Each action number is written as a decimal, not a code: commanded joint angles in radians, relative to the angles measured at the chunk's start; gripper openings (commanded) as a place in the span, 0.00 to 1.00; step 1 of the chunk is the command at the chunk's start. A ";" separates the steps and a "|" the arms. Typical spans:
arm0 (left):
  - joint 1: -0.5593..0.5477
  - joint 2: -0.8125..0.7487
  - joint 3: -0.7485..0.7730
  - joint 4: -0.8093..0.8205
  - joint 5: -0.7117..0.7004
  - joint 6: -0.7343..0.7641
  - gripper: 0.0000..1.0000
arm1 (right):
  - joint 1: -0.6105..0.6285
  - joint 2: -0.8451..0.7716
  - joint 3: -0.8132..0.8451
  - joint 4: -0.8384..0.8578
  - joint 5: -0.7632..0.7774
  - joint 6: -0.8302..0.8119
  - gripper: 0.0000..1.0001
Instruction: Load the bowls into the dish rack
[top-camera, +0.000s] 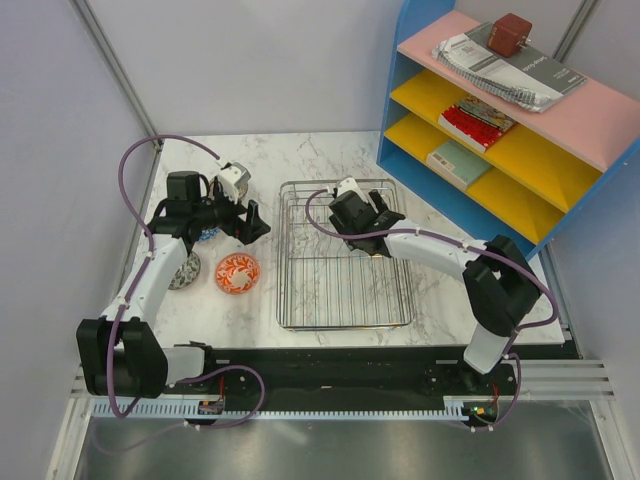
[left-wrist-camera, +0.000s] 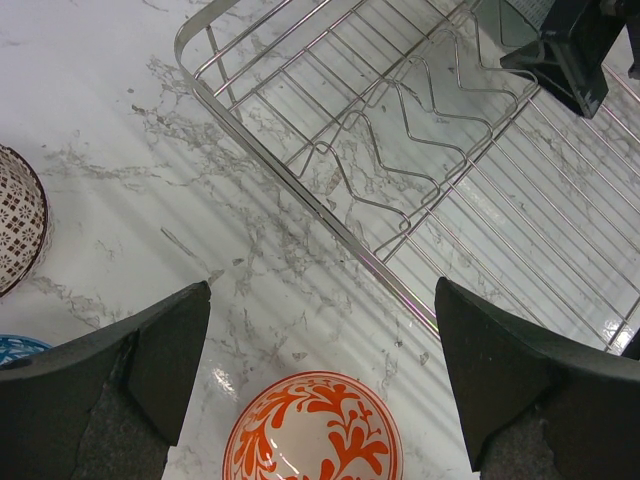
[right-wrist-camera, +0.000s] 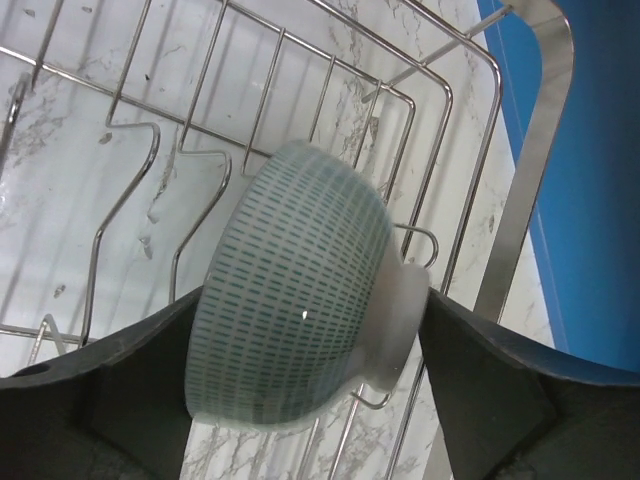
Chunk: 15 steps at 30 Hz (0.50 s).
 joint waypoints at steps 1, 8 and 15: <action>0.005 -0.004 -0.007 0.027 0.026 0.039 1.00 | 0.013 0.015 0.035 -0.014 -0.020 -0.010 0.92; 0.005 -0.004 -0.007 0.026 0.025 0.043 1.00 | 0.013 0.003 0.049 -0.019 -0.001 -0.013 0.97; 0.007 0.012 0.008 0.020 -0.096 0.061 1.00 | 0.011 -0.056 0.086 -0.029 0.052 -0.067 0.98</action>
